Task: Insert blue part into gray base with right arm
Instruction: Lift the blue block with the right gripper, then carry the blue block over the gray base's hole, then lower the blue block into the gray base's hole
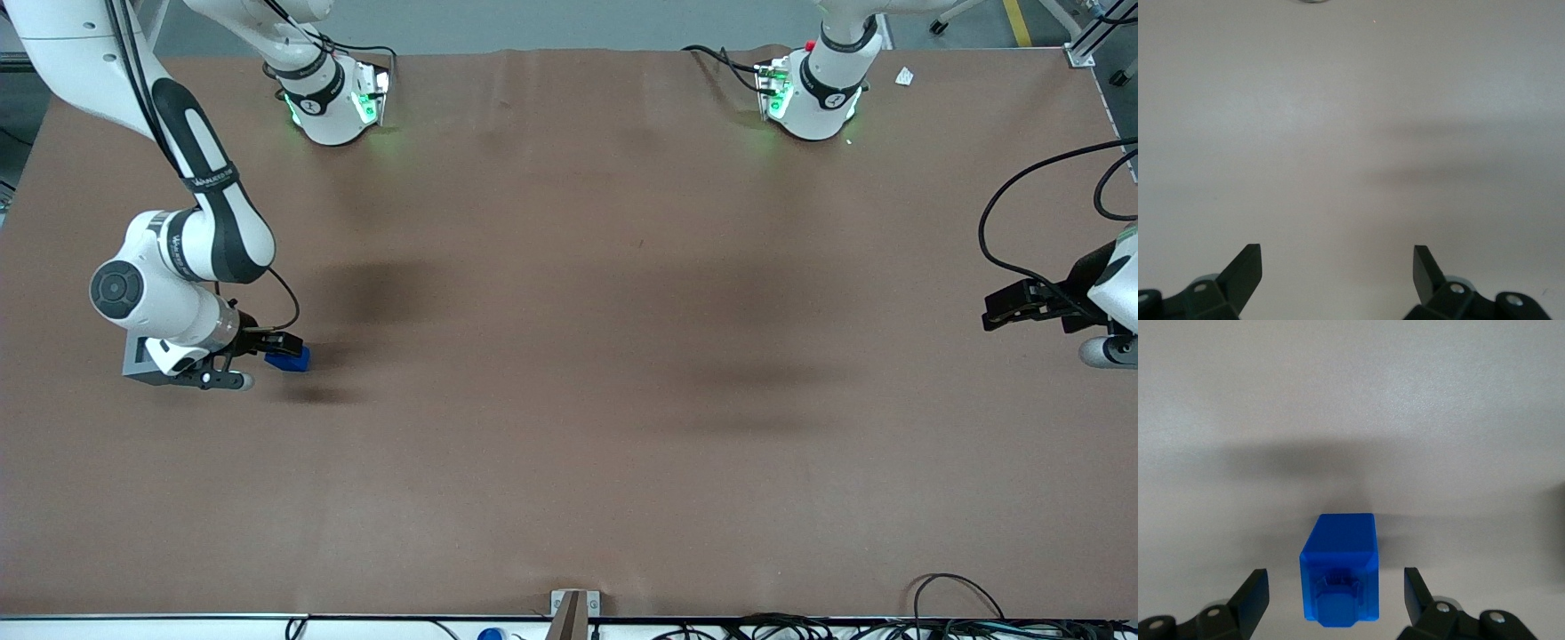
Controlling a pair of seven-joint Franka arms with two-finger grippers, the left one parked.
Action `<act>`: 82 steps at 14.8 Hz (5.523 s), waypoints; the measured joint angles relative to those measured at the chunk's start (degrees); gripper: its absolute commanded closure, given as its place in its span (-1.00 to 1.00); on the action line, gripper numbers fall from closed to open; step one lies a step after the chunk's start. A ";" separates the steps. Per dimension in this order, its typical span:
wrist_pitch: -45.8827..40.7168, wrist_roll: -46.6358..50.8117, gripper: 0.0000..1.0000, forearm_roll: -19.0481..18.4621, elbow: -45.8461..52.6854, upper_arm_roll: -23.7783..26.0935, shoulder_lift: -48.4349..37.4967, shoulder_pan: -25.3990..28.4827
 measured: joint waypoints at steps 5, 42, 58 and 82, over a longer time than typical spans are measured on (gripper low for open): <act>1.15 0.00 -0.80 0.00 -0.03 0.01 0.68 0.01; -21.54 -28.32 0.99 -2.91 21.72 -1.35 4.96 -19.03; -22.16 -28.05 0.98 -2.91 21.72 -1.35 5.08 -19.59; -20.91 -28.05 -1.00 -2.91 21.64 -1.02 6.30 -19.56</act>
